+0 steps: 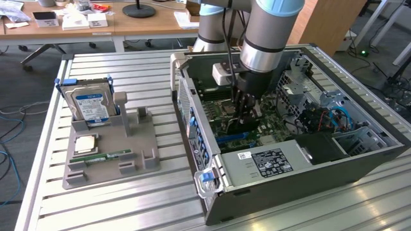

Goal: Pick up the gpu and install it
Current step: 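Insert the gpu into the slot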

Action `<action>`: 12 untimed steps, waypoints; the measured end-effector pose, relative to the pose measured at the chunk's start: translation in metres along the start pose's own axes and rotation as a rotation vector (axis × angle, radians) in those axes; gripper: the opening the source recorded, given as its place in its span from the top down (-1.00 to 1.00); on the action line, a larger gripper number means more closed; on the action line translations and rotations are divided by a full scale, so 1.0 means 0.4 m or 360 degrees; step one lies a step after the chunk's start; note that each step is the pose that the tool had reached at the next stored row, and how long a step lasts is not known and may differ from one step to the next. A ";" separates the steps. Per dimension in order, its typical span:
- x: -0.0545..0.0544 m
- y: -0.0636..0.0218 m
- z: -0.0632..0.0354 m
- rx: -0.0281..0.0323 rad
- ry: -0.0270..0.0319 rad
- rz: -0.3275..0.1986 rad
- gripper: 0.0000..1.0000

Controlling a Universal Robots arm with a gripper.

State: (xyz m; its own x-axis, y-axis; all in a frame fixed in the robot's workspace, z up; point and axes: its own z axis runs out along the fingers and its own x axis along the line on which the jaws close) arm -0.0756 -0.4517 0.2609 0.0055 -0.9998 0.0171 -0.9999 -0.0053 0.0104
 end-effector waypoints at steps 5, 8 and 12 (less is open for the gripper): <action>0.000 0.000 0.002 -0.00001 0.00001 0.0000 0.47; 0.000 0.001 0.004 0.00001 -0.00002 0.0000 0.47; 0.000 0.001 0.005 0.00000 0.00000 0.0000 0.47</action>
State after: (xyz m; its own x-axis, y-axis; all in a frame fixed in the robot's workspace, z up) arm -0.0760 -0.4517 0.2590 0.0055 -0.9998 0.0171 -0.9999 -0.0054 0.0104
